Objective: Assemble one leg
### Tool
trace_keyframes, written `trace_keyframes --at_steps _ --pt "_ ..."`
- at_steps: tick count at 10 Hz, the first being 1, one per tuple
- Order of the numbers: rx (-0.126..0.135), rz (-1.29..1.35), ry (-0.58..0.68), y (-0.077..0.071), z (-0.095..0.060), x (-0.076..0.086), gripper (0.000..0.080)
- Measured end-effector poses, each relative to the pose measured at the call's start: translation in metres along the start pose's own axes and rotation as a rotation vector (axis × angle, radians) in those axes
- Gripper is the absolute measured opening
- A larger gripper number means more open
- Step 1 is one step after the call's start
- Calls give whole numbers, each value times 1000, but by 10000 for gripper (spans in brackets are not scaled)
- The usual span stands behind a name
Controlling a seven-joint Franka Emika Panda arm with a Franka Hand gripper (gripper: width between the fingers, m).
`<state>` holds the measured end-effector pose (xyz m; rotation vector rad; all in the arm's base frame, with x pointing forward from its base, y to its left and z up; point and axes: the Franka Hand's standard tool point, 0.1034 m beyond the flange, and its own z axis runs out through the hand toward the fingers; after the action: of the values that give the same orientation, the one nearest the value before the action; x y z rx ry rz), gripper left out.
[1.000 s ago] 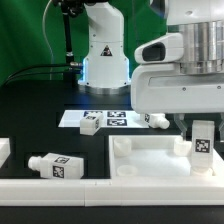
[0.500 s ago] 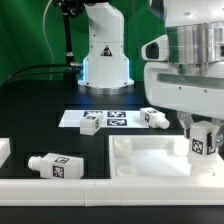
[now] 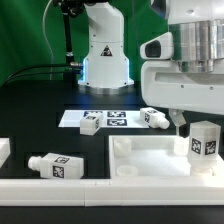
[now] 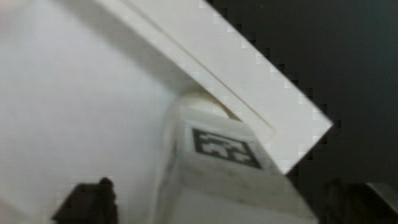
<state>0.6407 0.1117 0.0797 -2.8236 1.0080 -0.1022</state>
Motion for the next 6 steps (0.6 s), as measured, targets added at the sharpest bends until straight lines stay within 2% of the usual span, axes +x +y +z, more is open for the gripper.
trace_keyframes --at_steps 3,4,5,6 --pt "-4 -275 2 1 0 -3 647" --pt "-13 -366 6 1 -1 -3 647" --pt "-41 -572 19 0 -2 -2 648" --pt "-57 -828 23 -3 -4 0 648"
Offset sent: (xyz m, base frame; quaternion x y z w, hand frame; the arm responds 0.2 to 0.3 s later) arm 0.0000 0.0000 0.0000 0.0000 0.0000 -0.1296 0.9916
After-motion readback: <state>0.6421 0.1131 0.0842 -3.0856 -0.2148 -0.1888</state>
